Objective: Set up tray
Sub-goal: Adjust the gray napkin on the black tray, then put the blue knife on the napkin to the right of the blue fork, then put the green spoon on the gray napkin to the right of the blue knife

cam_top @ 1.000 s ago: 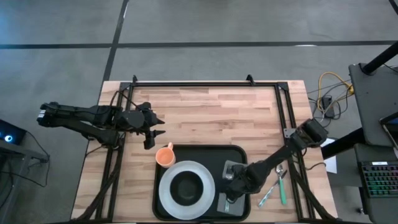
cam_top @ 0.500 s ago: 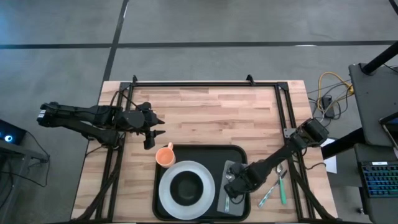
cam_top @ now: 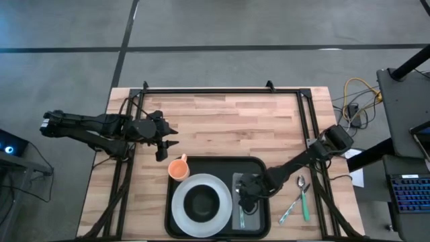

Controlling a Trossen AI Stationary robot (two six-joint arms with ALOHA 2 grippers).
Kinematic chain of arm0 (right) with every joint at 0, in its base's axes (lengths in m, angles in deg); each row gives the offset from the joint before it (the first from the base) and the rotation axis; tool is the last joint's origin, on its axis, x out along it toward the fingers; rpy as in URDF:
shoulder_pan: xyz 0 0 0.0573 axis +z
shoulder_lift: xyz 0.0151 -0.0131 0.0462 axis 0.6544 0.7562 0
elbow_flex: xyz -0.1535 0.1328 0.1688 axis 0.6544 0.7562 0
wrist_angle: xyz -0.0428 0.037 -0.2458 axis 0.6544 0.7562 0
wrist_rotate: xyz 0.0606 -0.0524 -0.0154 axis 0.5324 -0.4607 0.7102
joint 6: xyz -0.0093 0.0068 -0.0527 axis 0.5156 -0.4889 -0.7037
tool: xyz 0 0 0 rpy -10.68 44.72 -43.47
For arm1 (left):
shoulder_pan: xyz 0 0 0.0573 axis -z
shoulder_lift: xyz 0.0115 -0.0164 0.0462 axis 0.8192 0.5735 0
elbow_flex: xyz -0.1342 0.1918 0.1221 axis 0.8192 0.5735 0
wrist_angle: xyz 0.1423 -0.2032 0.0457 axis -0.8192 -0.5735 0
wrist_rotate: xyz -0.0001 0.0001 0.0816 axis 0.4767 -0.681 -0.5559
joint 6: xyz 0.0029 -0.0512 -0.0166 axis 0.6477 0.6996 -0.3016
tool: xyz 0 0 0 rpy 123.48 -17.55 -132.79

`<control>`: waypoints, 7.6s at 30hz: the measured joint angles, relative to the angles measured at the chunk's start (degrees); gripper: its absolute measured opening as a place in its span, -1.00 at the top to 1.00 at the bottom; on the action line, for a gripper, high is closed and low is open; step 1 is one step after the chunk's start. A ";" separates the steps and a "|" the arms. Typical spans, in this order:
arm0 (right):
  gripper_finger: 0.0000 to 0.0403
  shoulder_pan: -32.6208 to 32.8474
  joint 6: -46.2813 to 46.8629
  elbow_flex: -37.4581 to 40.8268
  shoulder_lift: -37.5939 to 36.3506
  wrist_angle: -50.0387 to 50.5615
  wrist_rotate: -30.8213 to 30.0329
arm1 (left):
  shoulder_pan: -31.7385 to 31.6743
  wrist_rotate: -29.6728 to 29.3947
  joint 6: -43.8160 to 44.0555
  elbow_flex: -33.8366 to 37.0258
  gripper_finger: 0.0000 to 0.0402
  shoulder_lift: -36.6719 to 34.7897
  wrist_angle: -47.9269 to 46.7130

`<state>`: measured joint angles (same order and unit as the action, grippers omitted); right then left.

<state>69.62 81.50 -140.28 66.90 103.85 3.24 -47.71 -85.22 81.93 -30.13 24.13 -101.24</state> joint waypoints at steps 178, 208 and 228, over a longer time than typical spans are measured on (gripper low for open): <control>0.86 8.92 55.46 -7.89 3.01 3.59 -12.28 | 0.15 0.02 6.26 0.02 0.18 0.09 1.41; 0.38 0.66 56.26 -6.23 -19.44 44.85 -14.67 | 0.17 0.07 6.20 0.02 0.18 0.09 0.28; 0.38 -33.77 26.93 20.76 -30.17 32.63 -11.97 | 0.17 0.04 6.38 0.02 0.18 0.09 0.31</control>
<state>35.86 108.42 -119.51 36.73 136.48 -8.73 -47.54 -85.18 88.30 -30.10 24.22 -100.93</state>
